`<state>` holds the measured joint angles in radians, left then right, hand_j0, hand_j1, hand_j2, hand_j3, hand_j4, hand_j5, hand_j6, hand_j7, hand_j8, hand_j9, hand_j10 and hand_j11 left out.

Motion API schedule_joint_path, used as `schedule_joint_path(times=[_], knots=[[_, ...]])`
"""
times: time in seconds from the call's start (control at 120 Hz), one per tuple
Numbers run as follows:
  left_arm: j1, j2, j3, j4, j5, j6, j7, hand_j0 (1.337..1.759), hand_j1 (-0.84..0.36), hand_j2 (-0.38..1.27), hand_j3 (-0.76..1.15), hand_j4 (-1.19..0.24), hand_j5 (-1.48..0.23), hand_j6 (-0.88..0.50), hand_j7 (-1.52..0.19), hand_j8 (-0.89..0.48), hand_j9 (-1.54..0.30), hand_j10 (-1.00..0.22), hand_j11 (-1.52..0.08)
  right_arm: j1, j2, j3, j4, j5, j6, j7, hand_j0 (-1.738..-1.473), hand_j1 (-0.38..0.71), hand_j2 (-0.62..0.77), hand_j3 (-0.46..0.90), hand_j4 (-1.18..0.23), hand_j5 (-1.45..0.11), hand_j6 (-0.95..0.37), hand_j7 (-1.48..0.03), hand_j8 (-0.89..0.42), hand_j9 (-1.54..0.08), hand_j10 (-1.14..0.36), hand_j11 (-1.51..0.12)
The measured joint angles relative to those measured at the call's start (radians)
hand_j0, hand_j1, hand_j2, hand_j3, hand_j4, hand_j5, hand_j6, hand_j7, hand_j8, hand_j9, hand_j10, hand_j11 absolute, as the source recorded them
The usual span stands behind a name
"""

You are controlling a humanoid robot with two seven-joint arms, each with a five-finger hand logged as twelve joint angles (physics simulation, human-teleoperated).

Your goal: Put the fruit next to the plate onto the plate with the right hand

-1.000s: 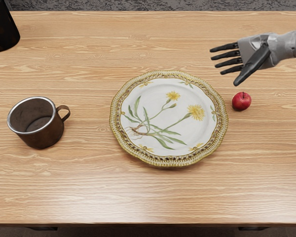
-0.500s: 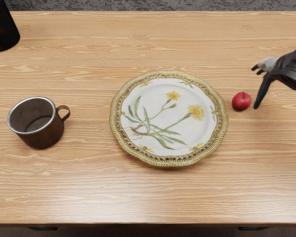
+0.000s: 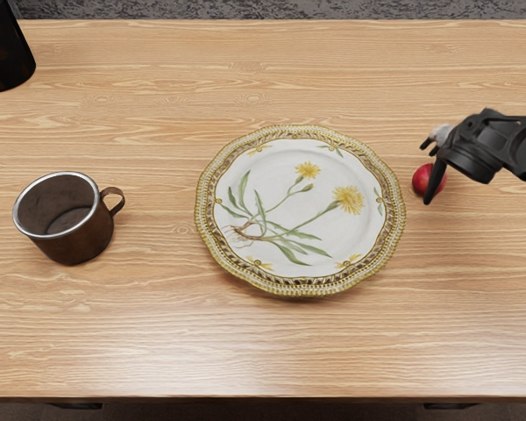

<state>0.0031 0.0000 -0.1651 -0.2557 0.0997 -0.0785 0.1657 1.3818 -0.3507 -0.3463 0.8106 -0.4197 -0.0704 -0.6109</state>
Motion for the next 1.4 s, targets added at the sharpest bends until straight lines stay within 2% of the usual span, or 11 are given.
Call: schedule_joint_path(times=[0.183, 0.367, 0.6, 0.917, 1.183, 1.4], knots=[[0.000, 0.000, 0.000, 0.000, 0.000, 0.000, 0.000, 1.658, 0.34, 0.00, 0.00, -0.01, -0.01, -0.01, -0.01, -0.01, -0.01, -0.01, -0.01, -0.016, 0.015, -0.001, -0.017, -0.002, -0.010, 0.000, -1.658, -0.10, -0.04, 0.00, -0.21, -0.27, -0.21, -0.27, -0.21, -0.27, -0.21, -0.27], [0.000, 0.000, 0.000, 0.000, 0.000, 0.000, 0.000, 1.658, 0.34, 0.00, 0.00, -0.01, -0.01, -0.01, -0.01, -0.01, -0.01, -0.01, -0.01, -0.019, 0.021, -0.005, -0.010, -0.014, -0.106, 0.000, -1.658, -0.09, -0.04, 0.00, -0.22, -0.28, -0.22, -0.28, -0.22, -0.28, -0.22, -0.28], [0.000, 0.000, 0.000, 0.000, 0.000, 0.000, 0.000, 1.658, 0.34, 0.00, 0.00, -0.01, -0.01, -0.01, -0.01, -0.01, -0.01, -0.01, -0.01, -0.016, -0.009, -0.006, 0.087, -0.017, -0.161, 0.000, -1.658, -0.09, -0.04, 0.00, -0.22, -0.28, -0.22, -0.28, -0.22, -0.28, -0.22, -0.28], [0.000, 0.000, 0.000, 0.000, 0.000, 0.000, 0.000, 1.658, 0.34, 0.00, 0.00, -0.01, -0.01, -0.01, -0.01, -0.01, -0.01, -0.01, -0.01, -0.033, -0.008, -0.018, 0.108, -0.028, -0.217, 0.000, -1.658, -0.08, -0.04, 0.00, -0.23, -0.29, -0.23, -0.29, -0.23, -0.29, -0.23, -0.29], [0.000, 0.000, 0.000, 0.000, 0.000, 0.000, 0.000, 1.658, 0.34, 0.00, 0.00, -0.01, -0.01, -0.01, -0.01, -0.01, -0.01, -0.01, -0.01, -0.049, -0.014, -0.019, 0.106, -0.029, -0.220, 0.000, -1.658, 0.03, -0.06, 0.00, -0.32, -0.42, -0.32, -0.42, -0.32, -0.42, -0.32, -0.42], [0.000, 0.000, 0.000, 0.000, 0.000, 0.000, 0.000, 1.658, 0.34, 0.00, 0.00, -0.01, -0.01, -0.01, -0.01, -0.01, -0.01, -0.01, -0.01, -0.047, -0.015, -0.018, 0.105, -0.029, -0.220, 0.000, -1.658, 0.08, -0.07, 0.00, -0.36, -0.47, -0.36, -0.47, -0.36, -0.47, -0.36, -0.47]])
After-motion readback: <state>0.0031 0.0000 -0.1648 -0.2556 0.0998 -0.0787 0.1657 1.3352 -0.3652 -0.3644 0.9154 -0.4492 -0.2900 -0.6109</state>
